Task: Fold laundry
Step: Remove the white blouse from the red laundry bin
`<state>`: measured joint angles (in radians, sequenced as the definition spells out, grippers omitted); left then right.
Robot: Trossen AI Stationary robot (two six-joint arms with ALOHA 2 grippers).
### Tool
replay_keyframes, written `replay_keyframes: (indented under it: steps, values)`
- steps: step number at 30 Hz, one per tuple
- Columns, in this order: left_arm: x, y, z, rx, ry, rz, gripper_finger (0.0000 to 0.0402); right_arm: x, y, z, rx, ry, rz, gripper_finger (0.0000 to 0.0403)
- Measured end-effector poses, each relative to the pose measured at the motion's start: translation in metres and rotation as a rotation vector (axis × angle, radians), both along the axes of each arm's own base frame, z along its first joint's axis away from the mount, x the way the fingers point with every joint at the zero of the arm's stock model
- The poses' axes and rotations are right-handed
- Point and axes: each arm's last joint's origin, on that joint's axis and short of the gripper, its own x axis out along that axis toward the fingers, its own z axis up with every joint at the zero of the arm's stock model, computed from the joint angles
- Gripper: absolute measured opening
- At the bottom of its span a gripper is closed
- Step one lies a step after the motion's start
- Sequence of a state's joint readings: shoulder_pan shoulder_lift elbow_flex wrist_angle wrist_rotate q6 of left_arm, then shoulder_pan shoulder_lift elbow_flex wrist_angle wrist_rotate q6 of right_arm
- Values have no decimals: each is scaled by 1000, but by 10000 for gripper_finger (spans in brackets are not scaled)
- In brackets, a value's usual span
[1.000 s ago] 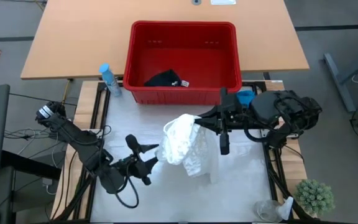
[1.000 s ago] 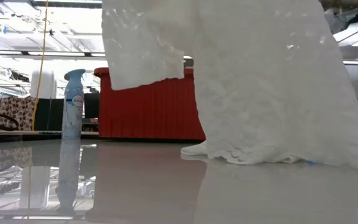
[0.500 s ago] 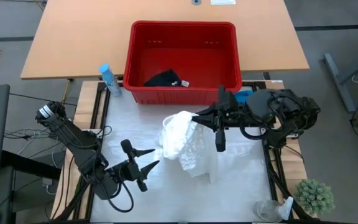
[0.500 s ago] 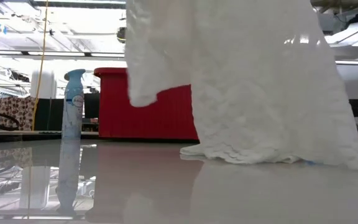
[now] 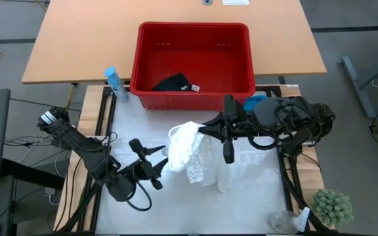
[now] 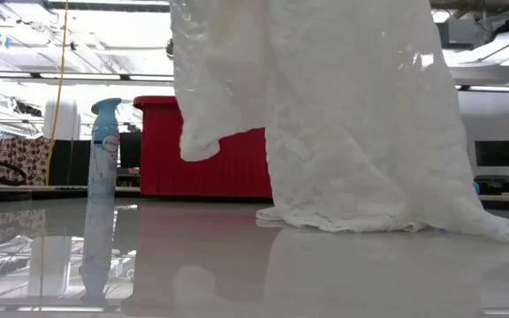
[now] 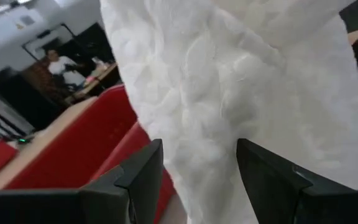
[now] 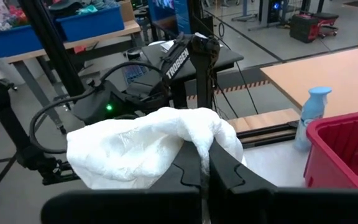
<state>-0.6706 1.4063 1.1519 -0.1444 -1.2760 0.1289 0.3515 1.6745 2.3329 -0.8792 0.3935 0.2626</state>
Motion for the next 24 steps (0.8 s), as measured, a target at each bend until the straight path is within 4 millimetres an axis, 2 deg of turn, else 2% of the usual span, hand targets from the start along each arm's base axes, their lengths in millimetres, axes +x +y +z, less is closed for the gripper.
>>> replay_keyframes:
  steps: [5, 14, 24]
  values:
    - [5, 3, -1, -72, 4, -80, 197, 0, 0, 0, -1, 1, 0, 23]
    - [6, 4, -1, -84, -4, -78, 197, 0, 0, 0, -1, 1, -1, 23]
    - [30, 8, -15, -102, -14, -54, 186, 0, 0, 0, -1, 1, 0, 23]
